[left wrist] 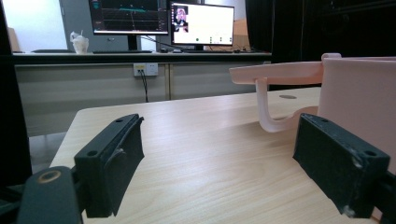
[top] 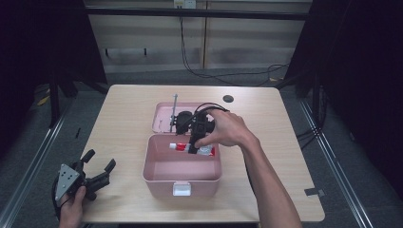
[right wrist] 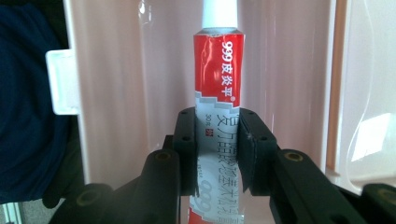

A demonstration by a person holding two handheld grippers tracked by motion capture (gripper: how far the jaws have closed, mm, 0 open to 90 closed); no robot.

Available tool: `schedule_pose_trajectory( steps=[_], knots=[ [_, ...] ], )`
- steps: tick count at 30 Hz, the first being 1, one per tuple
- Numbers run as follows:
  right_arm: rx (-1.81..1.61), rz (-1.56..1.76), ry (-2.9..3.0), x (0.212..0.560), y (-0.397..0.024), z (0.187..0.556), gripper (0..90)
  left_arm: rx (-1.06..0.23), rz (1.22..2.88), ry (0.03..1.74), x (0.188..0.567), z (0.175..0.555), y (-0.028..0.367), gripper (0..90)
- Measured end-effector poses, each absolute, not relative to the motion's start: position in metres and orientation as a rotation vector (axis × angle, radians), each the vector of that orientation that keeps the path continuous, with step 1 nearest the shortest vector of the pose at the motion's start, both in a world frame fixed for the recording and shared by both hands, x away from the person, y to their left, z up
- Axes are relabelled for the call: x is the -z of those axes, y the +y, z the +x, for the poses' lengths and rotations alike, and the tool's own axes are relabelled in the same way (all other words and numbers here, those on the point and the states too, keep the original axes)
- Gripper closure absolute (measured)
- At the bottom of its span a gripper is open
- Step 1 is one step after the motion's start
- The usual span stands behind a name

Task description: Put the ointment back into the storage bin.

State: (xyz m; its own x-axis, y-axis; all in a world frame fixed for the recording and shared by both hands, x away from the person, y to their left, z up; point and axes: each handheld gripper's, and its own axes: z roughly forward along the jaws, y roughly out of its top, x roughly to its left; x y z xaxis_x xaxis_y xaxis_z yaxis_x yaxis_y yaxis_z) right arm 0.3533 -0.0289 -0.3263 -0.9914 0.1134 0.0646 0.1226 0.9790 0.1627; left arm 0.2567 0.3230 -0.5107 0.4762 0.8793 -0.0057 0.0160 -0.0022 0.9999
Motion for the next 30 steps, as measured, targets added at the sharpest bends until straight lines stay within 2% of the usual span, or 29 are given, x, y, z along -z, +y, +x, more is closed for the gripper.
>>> schedule_pose_trajectory(
  steps=[30],
  knots=[
    [0.173, -0.168, -3.094, 0.392, -0.004, 0.372, 71.0, -0.827, 1.411, 0.845, 0.511, 0.257, 0.323, 15.6]
  ],
)
